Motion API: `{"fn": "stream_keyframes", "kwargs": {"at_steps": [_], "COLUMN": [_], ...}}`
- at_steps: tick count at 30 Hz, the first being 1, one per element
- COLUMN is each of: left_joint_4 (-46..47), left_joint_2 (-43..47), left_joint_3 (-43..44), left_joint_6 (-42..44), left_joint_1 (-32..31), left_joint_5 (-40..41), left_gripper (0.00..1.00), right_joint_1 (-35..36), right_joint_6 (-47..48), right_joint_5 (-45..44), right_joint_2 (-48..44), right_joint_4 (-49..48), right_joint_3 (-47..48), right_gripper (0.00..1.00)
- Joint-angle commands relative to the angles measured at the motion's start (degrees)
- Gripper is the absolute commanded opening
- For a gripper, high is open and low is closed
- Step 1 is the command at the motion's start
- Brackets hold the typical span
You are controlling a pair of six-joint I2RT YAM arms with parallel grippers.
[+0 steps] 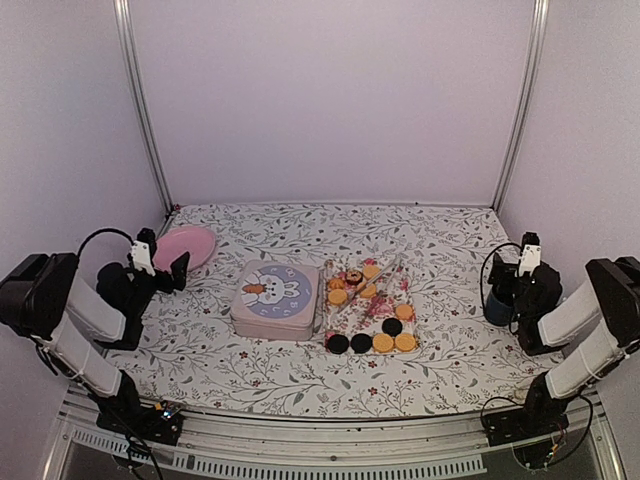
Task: Pack the cookies
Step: Reset both arms
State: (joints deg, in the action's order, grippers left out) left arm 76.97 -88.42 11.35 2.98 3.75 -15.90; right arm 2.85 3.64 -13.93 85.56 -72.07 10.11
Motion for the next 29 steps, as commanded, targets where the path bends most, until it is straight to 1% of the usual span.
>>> {"fn": "stream_keyframes", "kwargs": {"at_steps": [1, 4, 7, 9, 19, 24, 29], "left_joint_4": [11.24, 15.66, 20.49, 26.55, 27.4, 27.43, 27.4], "left_joint_2": [-0.46, -0.87, -1.76, -2.99, -3.16, -3.16, -3.16], "left_joint_3": [-4.47, -6.59, -8.8, -10.98, -11.88, -11.92, -11.94], "left_joint_6": [0.51, 0.65, 1.0, 1.2, 1.24, 1.19, 1.24], "left_joint_1": [-0.12, -0.08, -0.14, -0.14, -0.23, -0.23, -0.19], "left_joint_5": [0.19, -0.28, -1.02, -1.57, -1.68, -1.68, -1.68], "left_gripper": [0.99, 0.99, 0.99, 0.99, 0.99, 0.99, 1.0], "right_joint_1": [-1.05, -1.09, -1.09, -1.09, -1.03, -1.08, -1.09], "right_joint_6": [-2.15, -2.88, -2.92, -2.94, -3.01, -2.81, -2.69], "right_joint_5": [5.66, 4.14, 4.0, 3.98, 4.0, 4.25, 4.22], "right_joint_2": [1.87, 2.21, 2.38, 2.25, 2.33, 3.1, 2.84], "right_joint_4": [-8.55, -0.45, -1.79, -1.91, -2.09, -4.21, -4.39], "right_joint_3": [-0.01, 4.23, 3.74, 3.54, 3.54, 2.99, 2.83], "right_gripper": [0.99, 0.99, 0.99, 0.99, 0.99, 0.99, 0.99]}}
